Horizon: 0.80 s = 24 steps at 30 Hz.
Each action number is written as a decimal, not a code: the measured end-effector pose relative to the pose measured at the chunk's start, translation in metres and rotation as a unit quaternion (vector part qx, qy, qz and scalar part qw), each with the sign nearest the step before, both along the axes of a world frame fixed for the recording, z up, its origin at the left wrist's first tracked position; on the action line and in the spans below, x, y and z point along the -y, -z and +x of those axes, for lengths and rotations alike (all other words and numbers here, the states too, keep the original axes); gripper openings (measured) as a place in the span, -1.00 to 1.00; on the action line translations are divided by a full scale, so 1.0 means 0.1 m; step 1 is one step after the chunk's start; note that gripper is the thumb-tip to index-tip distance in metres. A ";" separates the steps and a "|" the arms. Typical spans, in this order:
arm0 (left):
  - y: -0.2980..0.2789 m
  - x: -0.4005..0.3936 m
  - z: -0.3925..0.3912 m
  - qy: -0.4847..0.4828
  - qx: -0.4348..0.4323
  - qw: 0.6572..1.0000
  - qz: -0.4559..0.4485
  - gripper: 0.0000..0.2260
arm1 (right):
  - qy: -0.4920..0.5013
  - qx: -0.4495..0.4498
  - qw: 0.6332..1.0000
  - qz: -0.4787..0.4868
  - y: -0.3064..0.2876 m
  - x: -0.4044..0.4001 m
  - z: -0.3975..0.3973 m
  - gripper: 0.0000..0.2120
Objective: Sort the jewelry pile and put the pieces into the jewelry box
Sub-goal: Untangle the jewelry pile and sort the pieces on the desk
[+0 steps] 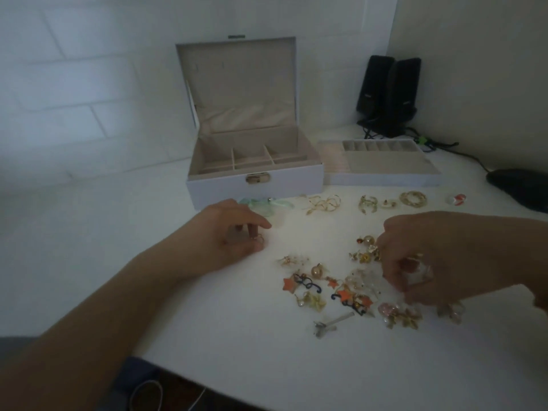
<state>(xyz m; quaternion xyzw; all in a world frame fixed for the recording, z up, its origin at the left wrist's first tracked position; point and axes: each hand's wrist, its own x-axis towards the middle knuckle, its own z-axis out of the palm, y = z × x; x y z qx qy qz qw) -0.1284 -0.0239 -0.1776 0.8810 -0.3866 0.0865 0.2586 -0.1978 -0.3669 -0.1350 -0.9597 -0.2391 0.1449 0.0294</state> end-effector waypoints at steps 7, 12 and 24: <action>0.06 -0.17 0.19 -0.027 0.049 0.998 -0.004 -0.74 | -0.053 0.004 0.957 0.286 -0.45 -0.36 -0.14 -0.94; 0.06 -0.16 0.27 -0.031 0.046 0.998 -0.019 -0.72 | -0.001 0.024 0.940 0.340 -0.29 -1.01 0.27 -0.92; -0.01 -0.18 0.15 0.024 -0.015 0.998 -0.064 -0.77 | 0.051 0.031 0.952 0.299 0.04 -1.54 0.67 -0.93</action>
